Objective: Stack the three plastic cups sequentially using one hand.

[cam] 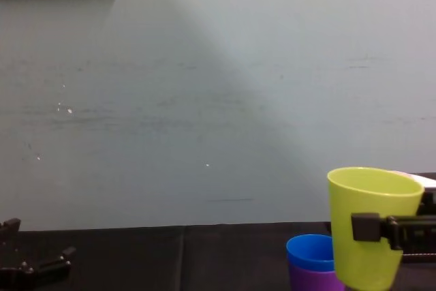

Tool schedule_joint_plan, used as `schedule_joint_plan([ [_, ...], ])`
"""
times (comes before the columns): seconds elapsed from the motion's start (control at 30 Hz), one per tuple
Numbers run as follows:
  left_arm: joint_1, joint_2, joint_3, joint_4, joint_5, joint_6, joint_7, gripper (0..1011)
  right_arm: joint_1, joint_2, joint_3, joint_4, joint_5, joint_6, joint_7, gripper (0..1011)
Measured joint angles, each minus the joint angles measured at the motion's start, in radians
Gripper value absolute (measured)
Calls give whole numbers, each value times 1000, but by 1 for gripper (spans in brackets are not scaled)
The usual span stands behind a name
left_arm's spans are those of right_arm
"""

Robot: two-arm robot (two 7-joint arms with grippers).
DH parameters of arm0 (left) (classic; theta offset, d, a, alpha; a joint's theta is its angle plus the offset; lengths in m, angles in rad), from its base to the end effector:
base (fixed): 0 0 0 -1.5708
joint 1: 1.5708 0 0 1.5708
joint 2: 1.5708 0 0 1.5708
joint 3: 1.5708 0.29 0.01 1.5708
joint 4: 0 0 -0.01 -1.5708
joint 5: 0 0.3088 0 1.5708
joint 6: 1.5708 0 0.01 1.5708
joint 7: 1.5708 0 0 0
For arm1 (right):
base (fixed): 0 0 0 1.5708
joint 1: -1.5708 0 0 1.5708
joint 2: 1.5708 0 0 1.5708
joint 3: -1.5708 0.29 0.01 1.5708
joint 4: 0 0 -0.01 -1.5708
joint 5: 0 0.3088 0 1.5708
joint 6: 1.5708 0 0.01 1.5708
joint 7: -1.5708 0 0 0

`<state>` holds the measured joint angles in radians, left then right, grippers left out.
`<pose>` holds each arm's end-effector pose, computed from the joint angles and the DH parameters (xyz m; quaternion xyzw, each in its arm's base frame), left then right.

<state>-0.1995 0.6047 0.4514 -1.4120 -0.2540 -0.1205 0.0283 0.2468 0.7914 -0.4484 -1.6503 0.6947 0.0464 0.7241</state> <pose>0.3581 0.0827 -0.3023 0.1415 -0.1324 0.5799 0.7913 0.3590 -0.0953 -0.2136 -0.0695 -0.0053 -0.2368 0.9690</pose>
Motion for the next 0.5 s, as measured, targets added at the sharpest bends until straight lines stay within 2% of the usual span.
schedule_joint_plan([
  [0.5,0,0,0,0,0,0,0,1011,169,-94,-55,162,-60,28,11,735],
])
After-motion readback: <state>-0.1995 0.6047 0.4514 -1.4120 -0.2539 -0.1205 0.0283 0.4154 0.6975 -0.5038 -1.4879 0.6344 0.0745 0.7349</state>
